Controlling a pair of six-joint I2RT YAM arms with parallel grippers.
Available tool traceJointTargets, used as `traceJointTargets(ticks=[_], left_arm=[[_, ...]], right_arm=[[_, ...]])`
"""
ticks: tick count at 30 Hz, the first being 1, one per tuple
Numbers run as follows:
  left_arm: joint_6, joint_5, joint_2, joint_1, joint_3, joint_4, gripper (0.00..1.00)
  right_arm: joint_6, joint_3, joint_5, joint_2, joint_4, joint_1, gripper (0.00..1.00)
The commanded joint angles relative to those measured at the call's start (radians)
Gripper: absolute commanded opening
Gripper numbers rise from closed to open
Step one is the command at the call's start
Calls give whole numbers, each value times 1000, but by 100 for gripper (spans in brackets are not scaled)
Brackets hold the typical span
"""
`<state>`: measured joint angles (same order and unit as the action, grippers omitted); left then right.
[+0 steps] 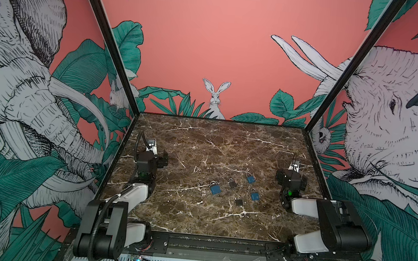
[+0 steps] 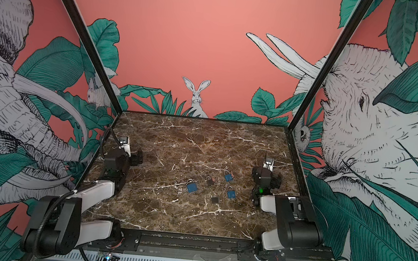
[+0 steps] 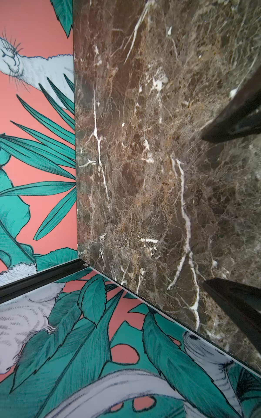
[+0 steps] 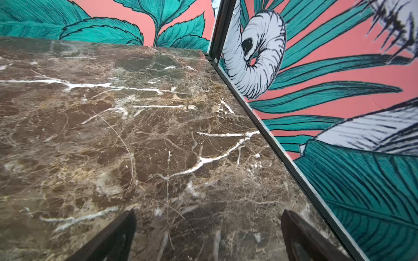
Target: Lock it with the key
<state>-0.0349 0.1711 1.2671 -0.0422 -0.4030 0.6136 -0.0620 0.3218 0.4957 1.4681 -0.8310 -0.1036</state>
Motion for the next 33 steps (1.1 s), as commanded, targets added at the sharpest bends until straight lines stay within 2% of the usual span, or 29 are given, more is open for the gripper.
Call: traceJointTargets(ticks=[1, 4, 6, 7, 10, 12, 18, 21, 23, 26, 33], left_arm=[[-40, -44, 48, 3, 31, 127, 95], [-39, -35, 94, 3, 73, 243, 95], [-47, -56, 126, 3, 87, 294, 95], [-52, -70, 144, 2, 90, 314, 95], [-62, -100, 197, 2, 84, 350, 95], [-64, -104, 230, 2, 82, 374, 95], [-71, -117, 298, 2, 40, 379, 96], [-77, -133, 278, 2, -16, 229, 97], [-83, -134, 295, 2, -8, 279, 98], [-77, -135, 280, 2, -16, 233, 99], [-78, -135, 284, 2, -14, 243, 99]], right_arm=[[17, 11, -39, 4, -121, 4, 99], [39, 11, -97, 26, -143, 5, 99], [34, 8, -92, 62, -166, 4, 99], [48, 5, -94, 96, -235, 5, 100], [43, 32, -113, 77, -137, 5, 100], [44, 41, -110, 92, -149, 7, 100], [40, 44, -116, 89, -137, 12, 99], [39, 44, -117, 89, -137, 13, 100], [40, 45, -117, 87, -135, 13, 99], [39, 43, -117, 88, -136, 13, 99], [39, 44, -117, 87, -137, 12, 99]])
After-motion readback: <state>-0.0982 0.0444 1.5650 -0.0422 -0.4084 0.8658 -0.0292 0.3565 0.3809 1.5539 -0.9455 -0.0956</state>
